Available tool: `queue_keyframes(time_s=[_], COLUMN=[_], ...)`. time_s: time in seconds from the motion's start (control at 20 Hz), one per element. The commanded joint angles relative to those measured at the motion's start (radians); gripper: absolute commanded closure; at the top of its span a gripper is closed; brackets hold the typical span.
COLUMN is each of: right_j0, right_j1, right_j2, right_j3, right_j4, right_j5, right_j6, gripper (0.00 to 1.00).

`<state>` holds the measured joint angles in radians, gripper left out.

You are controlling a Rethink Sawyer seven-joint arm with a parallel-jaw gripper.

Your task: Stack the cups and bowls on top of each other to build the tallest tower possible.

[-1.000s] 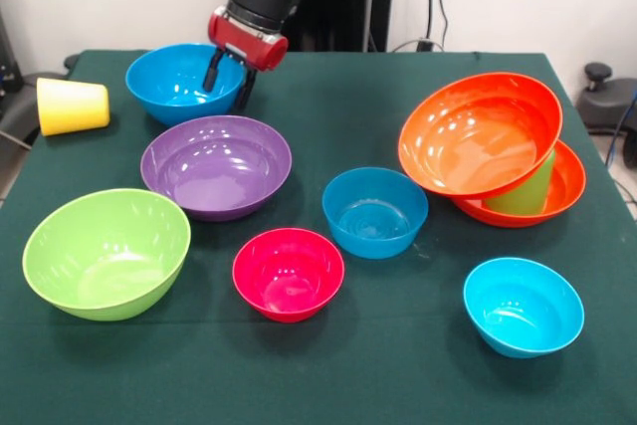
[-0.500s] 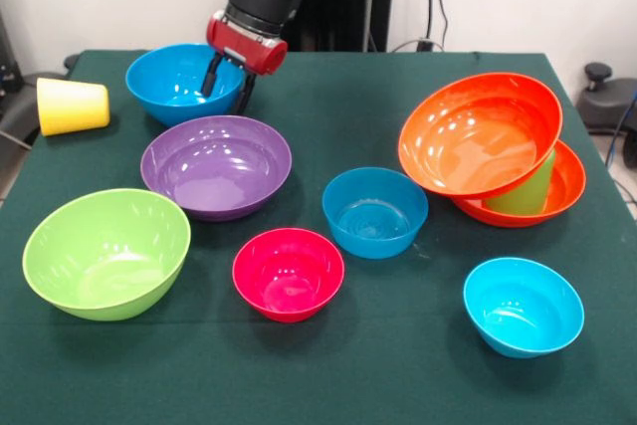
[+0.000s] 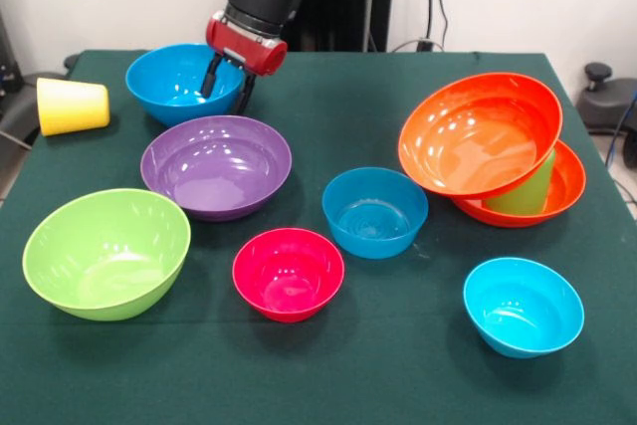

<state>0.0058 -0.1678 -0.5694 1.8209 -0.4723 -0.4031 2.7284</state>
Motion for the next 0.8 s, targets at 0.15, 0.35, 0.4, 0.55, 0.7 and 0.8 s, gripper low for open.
queue_keyframes(time_s=[0.15, 0.35, 0.4, 0.55, 0.7, 0.8], right_j0=[0.002, 0.0, 0.0, -0.001, -0.003, -0.005], right_j1=[-0.004, -0.007, -0.007, -0.008, -0.011, -0.014], right_j2=[0.12, 0.124, 0.124, 0.125, 0.128, 0.131], right_j3=[-0.111, -0.111, -0.111, -0.11, -0.11, -0.111], right_j4=[-0.01, -0.013, -0.013, -0.016, -0.019, -0.022], right_j5=[0.028, 0.032, 0.032, 0.034, 0.039, 0.043], right_j6=[-0.012, -0.012, -0.012, -0.012, -0.013, -0.014], gripper=[0.0, 0.0, 0.0, 0.0, 0.0, 0.0])
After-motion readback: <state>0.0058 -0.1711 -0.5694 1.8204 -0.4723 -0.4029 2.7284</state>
